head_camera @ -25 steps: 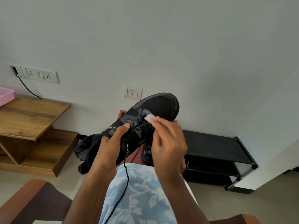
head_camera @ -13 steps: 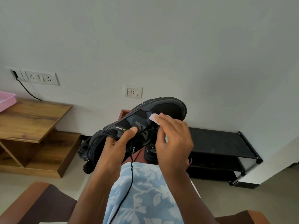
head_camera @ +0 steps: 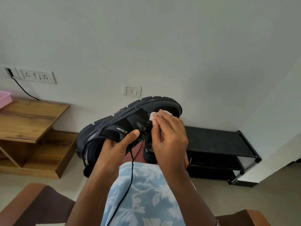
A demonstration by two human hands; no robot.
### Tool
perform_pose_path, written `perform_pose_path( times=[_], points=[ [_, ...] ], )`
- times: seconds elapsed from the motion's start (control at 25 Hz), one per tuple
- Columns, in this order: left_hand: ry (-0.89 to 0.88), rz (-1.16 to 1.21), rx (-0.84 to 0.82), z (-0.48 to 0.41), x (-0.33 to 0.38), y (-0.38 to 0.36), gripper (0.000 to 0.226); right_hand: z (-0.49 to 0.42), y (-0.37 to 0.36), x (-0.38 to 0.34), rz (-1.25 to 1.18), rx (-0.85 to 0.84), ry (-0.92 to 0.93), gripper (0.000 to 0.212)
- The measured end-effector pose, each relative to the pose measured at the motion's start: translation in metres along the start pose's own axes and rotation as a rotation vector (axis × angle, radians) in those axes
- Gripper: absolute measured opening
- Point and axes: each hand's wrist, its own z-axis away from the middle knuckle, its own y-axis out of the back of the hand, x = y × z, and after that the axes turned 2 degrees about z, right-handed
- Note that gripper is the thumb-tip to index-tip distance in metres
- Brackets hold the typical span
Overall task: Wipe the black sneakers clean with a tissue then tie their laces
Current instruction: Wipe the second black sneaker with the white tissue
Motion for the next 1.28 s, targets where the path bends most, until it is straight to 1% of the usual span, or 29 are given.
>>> perform_pose_path(
  times=[0.04,0.12,0.2,0.36,0.4,0.52,0.6,0.68,0.76,0.84,0.88,0.92,1.0,1.04,1.12,1.16,1.28],
  points=[
    [-0.007,-0.002,0.005,-0.001,0.000,0.001,0.029,-0.006,0.001,0.009,0.010,0.024,-0.013,0.018],
    [-0.011,-0.002,0.015,-0.002,-0.001,0.002,0.024,-0.019,0.006,0.025,0.015,0.093,-0.101,0.015],
    [-0.012,-0.004,0.012,-0.001,-0.001,0.002,0.022,-0.022,0.006,0.023,-0.021,0.109,-0.167,0.016],
    [-0.017,-0.042,-0.017,-0.002,-0.002,0.004,0.023,-0.004,0.002,-0.007,-0.065,0.037,-0.048,0.022],
    [-0.018,-0.042,-0.014,-0.001,-0.002,0.004,0.023,-0.006,0.002,-0.006,-0.061,0.050,-0.050,0.021],
    [-0.014,-0.017,0.002,0.000,-0.003,0.003,0.022,-0.023,0.006,0.016,-0.011,0.100,-0.134,0.012],
    [-0.015,-0.001,-0.003,0.000,-0.003,0.003,0.022,-0.026,0.008,0.023,0.022,0.090,-0.158,0.010],
    [-0.010,-0.007,-0.005,0.000,-0.005,0.001,0.023,-0.016,0.006,0.013,0.015,0.065,-0.135,0.011],
    [-0.007,-0.023,-0.006,0.002,-0.005,0.000,0.023,-0.004,0.001,-0.004,-0.021,-0.006,-0.059,0.017],
    [0.002,-0.017,0.003,0.002,-0.007,0.000,0.027,-0.003,-0.001,-0.006,0.020,-0.061,0.039,0.021],
    [0.009,-0.006,0.011,0.002,-0.007,0.000,0.030,-0.008,0.000,0.001,0.049,-0.063,0.048,0.020],
    [0.022,0.011,0.022,0.001,-0.008,0.002,0.035,-0.014,0.001,0.009,0.071,-0.045,0.019,0.017],
    [0.063,0.065,0.055,-0.001,-0.009,0.003,0.041,-0.022,0.006,0.027,0.072,0.024,-0.099,0.013],
    [0.091,0.095,0.073,-0.002,-0.009,0.004,0.040,-0.023,0.009,0.033,0.049,0.058,-0.159,0.013],
    [0.155,0.146,0.089,-0.004,-0.010,0.004,0.029,-0.016,0.013,0.035,-0.028,0.105,-0.245,0.015],
    [0.209,0.183,0.090,-0.006,-0.011,0.004,0.025,-0.009,0.014,0.032,-0.077,0.115,-0.268,0.016],
    [0.386,0.304,0.065,-0.011,-0.009,0.006,0.024,0.011,0.012,0.020,-0.148,0.118,-0.273,0.013]
  ],
)
